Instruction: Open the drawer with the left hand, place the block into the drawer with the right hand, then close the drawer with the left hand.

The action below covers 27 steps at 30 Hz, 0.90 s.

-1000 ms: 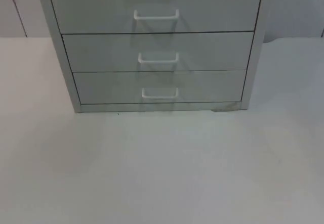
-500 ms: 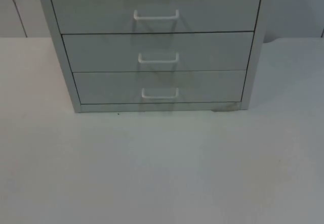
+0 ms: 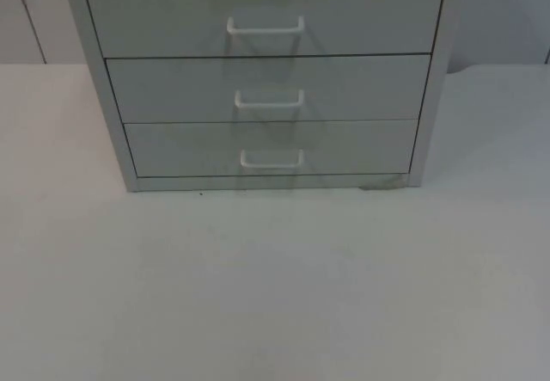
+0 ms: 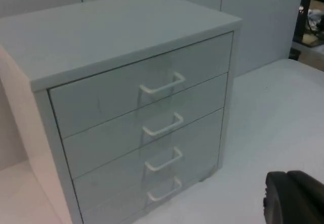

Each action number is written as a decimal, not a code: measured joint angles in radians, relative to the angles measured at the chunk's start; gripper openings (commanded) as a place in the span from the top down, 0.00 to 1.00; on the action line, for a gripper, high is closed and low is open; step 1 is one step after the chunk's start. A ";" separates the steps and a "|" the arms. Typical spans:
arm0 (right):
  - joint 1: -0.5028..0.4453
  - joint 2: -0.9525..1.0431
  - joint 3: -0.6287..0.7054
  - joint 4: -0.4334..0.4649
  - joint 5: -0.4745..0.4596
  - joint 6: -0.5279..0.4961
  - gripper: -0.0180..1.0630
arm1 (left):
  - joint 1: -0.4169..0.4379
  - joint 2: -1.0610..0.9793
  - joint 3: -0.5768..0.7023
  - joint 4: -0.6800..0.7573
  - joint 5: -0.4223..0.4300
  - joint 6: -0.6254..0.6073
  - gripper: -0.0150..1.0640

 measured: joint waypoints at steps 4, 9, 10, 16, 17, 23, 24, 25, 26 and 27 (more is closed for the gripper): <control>0.000 -0.057 0.038 0.000 0.027 0.016 0.31 | 0.000 -0.058 0.037 0.000 0.028 0.000 0.99; 0.000 -0.105 0.077 0.000 0.059 0.042 0.31 | 0.000 -0.129 0.087 -0.007 0.076 0.000 0.99; 0.000 -0.108 0.083 -0.002 0.066 0.044 0.31 | 0.000 -0.144 0.097 -0.012 0.079 0.000 0.99; 0.000 -0.108 0.105 -0.022 0.085 0.046 0.31 | 0.000 -0.214 0.112 -0.021 0.121 0.000 0.99; 0.000 -0.108 0.113 -0.022 0.085 0.046 0.31 | 0.000 -0.233 0.112 -0.023 0.126 0.000 0.99; 0.000 -0.108 0.142 -0.024 0.086 0.046 0.31 | 0.000 -0.301 0.112 -0.022 0.164 0.002 0.99; 0.000 -0.108 0.142 -0.024 0.086 0.046 0.31 | 0.000 -0.303 0.112 -0.022 0.173 0.002 0.99; 0.000 -0.108 0.142 -0.024 0.086 0.046 0.31 | 0.000 -0.303 0.112 -0.022 0.184 0.002 0.99; 0.000 -0.108 0.142 -0.024 0.086 0.046 0.31 | 0.000 -0.303 0.112 -0.022 0.184 0.002 0.99; 0.000 -0.108 0.142 -0.024 0.086 0.046 0.31 | 0.000 -0.303 0.112 -0.022 0.189 0.002 0.99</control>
